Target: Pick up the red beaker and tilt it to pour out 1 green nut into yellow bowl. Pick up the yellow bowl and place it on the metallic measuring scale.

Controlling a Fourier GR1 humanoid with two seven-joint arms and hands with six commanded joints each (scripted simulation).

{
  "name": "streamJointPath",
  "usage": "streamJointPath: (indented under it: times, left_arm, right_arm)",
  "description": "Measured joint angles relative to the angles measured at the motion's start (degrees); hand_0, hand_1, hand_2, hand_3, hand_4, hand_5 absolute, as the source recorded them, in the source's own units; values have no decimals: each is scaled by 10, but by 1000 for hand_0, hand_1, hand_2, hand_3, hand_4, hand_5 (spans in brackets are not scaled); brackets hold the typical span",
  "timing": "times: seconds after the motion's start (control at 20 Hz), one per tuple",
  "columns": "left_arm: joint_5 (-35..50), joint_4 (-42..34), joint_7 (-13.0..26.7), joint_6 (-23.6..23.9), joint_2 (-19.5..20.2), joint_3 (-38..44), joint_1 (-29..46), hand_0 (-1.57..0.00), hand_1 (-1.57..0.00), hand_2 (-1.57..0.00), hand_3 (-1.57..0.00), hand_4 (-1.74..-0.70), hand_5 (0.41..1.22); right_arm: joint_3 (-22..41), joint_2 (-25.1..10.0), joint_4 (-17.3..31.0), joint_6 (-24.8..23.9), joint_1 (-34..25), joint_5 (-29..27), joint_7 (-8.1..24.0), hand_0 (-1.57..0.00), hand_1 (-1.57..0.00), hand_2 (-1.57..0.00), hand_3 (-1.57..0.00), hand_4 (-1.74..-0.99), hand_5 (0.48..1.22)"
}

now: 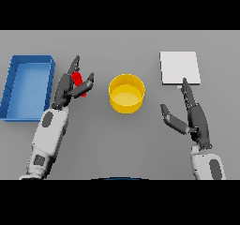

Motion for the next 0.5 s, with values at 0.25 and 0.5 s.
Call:
streamJointPath:
  times: [0.25, 0.5]
  left_arm:
    - [-22, 31, -28, 52, -12, 5, -21, -918, -941, -989, -984, -1558, 1043]
    - [-37, 41, -51, 59, -13, -11, -28, -1357, -1364, -1380, -1304, -1565, 1163]
  right_arm:
    - [-3, -4, 4, 2, -1, -2, 1, 1, 1, 1, 1, -1239, 648]
    - [-4, 0, 5, 6, -6, -10, 4, 1, 1, 1, 1, -1251, 646]
